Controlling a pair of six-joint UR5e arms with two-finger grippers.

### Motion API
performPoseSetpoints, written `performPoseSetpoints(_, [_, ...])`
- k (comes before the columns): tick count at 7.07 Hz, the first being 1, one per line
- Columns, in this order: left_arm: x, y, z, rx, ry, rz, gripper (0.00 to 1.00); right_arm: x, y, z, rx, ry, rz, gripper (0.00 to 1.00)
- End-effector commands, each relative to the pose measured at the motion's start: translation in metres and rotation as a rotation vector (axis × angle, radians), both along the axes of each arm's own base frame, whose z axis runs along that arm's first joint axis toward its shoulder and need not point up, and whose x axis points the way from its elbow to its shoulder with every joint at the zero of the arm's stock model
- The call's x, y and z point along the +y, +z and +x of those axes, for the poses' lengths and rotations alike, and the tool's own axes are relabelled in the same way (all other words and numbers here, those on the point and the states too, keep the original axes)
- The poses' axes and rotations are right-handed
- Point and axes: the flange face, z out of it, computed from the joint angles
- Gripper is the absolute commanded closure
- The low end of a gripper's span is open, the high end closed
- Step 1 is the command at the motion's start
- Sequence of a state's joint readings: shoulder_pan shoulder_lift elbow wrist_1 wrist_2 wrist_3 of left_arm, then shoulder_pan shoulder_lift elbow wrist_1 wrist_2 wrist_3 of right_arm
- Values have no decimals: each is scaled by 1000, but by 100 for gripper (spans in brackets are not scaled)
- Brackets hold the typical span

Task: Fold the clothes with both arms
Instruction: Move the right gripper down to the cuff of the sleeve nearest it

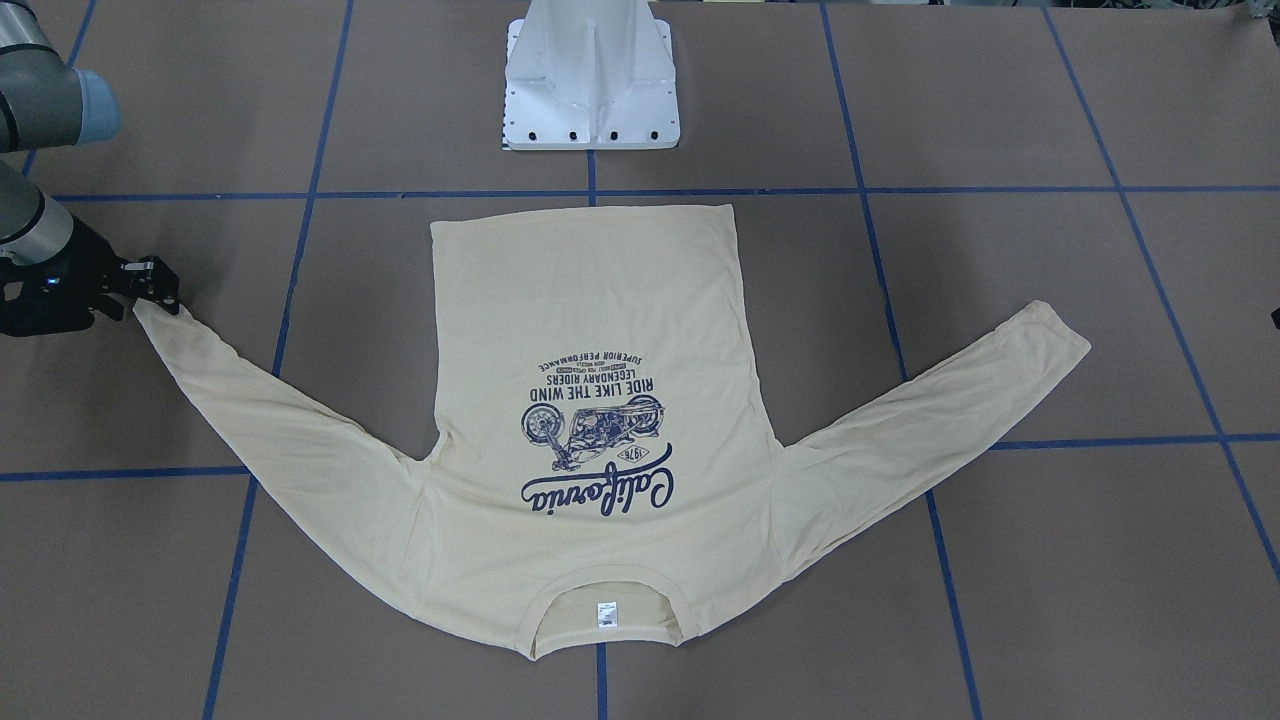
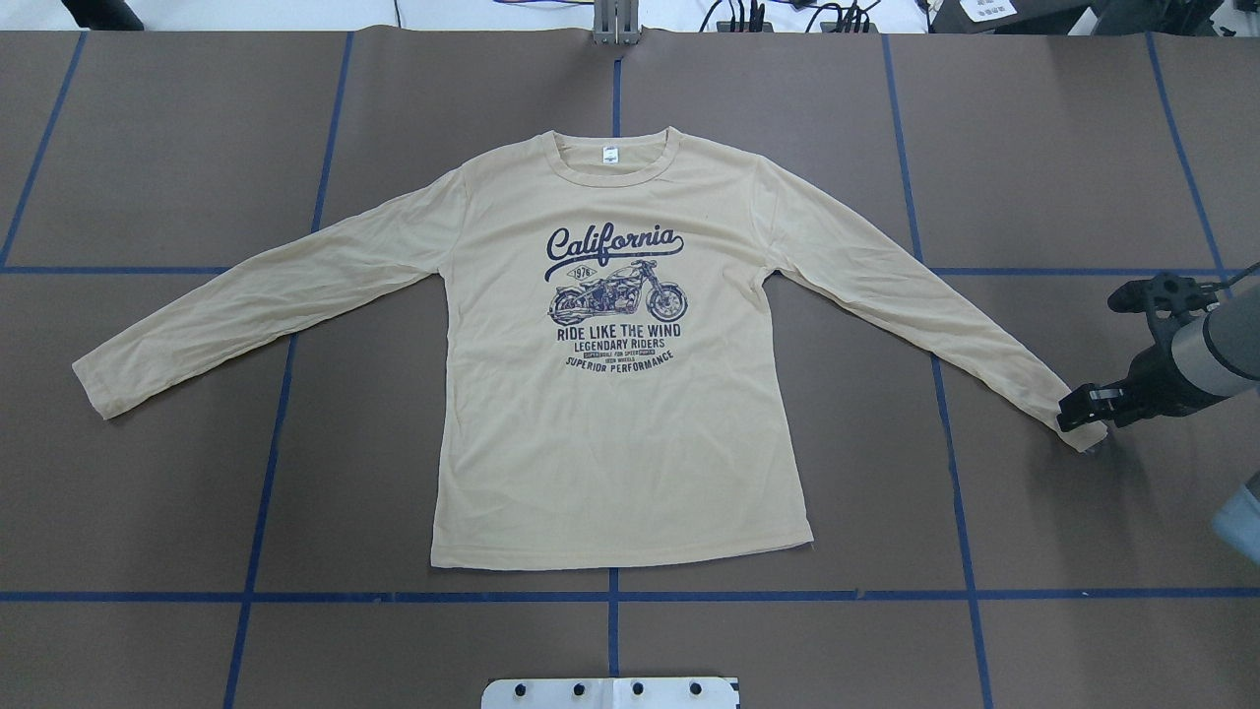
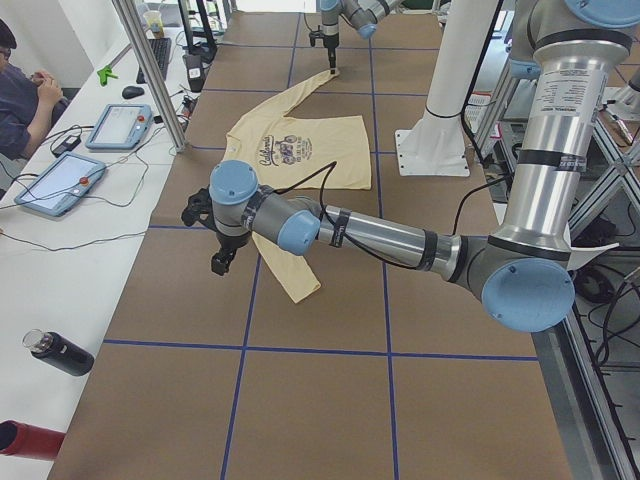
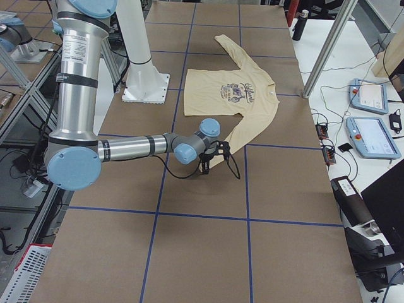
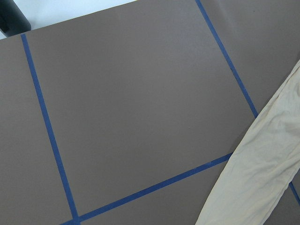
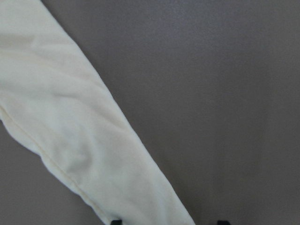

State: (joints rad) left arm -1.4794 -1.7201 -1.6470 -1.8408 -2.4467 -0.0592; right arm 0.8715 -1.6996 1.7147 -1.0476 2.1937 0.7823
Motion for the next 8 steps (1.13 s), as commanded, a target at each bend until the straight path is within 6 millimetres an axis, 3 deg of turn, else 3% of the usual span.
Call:
performPoseSetpoints(1, [0,0,0,0,0,-1,1,1,4,0,5,-4,-12,26])
performPoseSetpoints(3, [0,0,0,0,1,1,1,2,4,-2,4,-8,-17,30])
performPoseSetpoints(5, [0,0,0,-2,0,1,1,1,1,-1,-1,-7,-13,55])
performPoseSetpoints(7, [0,0,0,-2,0,-1,1,0,-4,-1,-9,-5,-1,100])
performPoseSetpoints(8, [0,0,-1,-2,-1,1,1,-1,-15,-3,-22,-5,15,100])
